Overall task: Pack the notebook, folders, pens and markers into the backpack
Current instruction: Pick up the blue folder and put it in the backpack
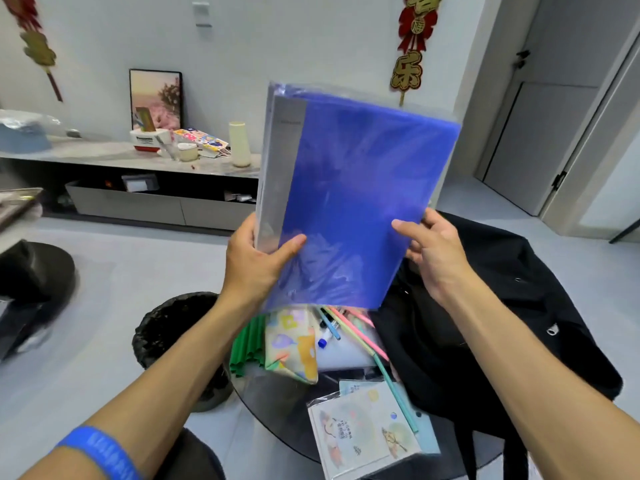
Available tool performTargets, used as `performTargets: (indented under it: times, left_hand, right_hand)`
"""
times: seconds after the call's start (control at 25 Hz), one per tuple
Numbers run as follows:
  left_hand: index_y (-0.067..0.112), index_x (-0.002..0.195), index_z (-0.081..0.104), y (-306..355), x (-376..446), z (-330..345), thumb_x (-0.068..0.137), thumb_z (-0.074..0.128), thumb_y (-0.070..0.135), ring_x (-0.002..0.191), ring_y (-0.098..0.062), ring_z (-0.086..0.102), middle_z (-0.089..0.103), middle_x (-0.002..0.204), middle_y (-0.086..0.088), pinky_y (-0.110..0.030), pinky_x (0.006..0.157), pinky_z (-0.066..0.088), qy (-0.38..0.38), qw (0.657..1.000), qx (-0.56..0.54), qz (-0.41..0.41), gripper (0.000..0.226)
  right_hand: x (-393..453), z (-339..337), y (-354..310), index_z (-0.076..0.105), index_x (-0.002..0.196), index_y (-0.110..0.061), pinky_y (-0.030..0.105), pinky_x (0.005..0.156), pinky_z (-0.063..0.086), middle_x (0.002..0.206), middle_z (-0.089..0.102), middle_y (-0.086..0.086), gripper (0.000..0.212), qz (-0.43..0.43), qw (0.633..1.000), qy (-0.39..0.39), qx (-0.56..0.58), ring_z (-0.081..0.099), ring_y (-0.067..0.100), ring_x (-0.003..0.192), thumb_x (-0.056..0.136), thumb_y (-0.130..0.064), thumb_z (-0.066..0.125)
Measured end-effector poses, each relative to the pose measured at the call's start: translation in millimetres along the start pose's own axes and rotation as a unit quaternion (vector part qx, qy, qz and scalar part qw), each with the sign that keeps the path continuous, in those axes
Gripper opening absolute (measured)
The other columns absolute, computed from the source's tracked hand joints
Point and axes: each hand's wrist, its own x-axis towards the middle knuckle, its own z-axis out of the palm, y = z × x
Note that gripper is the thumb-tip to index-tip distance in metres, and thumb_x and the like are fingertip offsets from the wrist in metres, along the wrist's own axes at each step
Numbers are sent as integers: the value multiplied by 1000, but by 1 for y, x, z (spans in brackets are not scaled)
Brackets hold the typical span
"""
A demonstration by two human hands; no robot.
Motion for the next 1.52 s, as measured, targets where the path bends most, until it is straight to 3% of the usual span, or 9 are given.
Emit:
performTargets:
  times: [0.16, 0.28, 0.48, 0.6, 0.88, 1.04, 1.16, 1.32, 1.52]
  left_hand:
    - [13, 90, 63, 61, 43, 15, 64, 87, 33, 69, -19, 52, 62, 79, -3, -34, 63, 46, -71, 985, 100, 119, 40]
    - [17, 80, 55, 101, 61, 33, 59, 82, 45, 66, -28, 52, 55, 70, -2, -37, 58, 42, -114, 950, 221, 189, 44]
    - [25, 105, 64, 113, 36, 79, 59, 84, 45, 86, -31, 65, 71, 91, -3, -35, 64, 48, -94, 907, 350, 216, 53]
    - [29, 100, 62, 105, 21, 98, 56, 82, 49, 84, -31, 64, 71, 91, -1, -32, 60, 40, -94, 904, 369, 196, 52]
    - [33, 72, 40, 84, 13, 99, 51, 79, 62, 65, -23, 48, 53, 69, 7, -30, 55, 31, -116, 908, 375, 145, 53]
    - [25, 70, 48, 86, 31, 85, 54, 66, 80, 60, -13, 49, 54, 67, 8, -32, 52, 35, -202, 923, 306, 119, 60]
    - [14, 71, 51, 79, 45, 69, 81, 50, 70, 62, -16, 45, 51, 66, 2, -37, 59, 36, -231, 937, 217, 149, 56]
    - [13, 67, 45, 64, 62, 60, 100, 43, 44, 60, -19, 40, 43, 61, 2, -38, 57, 30, -47, 977, 171, 120, 45]
    - [21, 97, 66, 57, 56, 56, 102, 43, 42, 77, -7, 71, 76, 91, 10, -23, 61, 54, -23, 994, -96, -51, 31]
  right_hand:
    - [9, -35, -90, 39, 138, -19, 24, 78, 52, 125, 60, 0, 79, -159, 978, 95, -98, 64, 10, 103, 73, -19, 82]
    - [-5, -76, -154, 21, 150, -31, 38, 106, 41, 148, 38, -1, 104, -272, 892, 164, -320, 44, 14, 130, 68, -47, 82]
    - [-30, -60, -160, 41, 143, -20, 55, 112, 24, 148, 42, 12, 69, -527, 475, 33, -704, 37, 33, 136, 78, -32, 62]
    - [-27, -42, -137, 60, 115, -13, 55, 105, 35, 125, 59, 15, 35, -524, 408, -9, -748, 55, 37, 115, 81, -17, 61]
    - [-25, -38, -118, 61, 99, -7, 46, 76, 45, 107, 64, 13, 37, -443, 422, -11, -791, 58, 35, 88, 75, -34, 70]
    - [-13, -54, -126, 65, 93, -16, 39, 81, 36, 93, 65, 2, 35, -369, 436, -85, -816, 54, 27, 92, 85, -49, 62]
    - [-11, -80, -129, 60, 87, -13, 34, 61, 35, 85, 60, 4, 30, -355, 519, -66, -775, 58, 30, 76, 85, -42, 67]
    - [-5, -127, -133, 57, 83, -19, 29, 53, 31, 79, 55, 0, 25, -321, 636, 15, -702, 51, 25, 65, 85, -42, 67]
    - [-6, -148, -111, 66, 87, -10, 29, 57, 46, 80, 68, 4, 31, -100, 937, 134, -305, 59, 16, 65, 89, -41, 66]
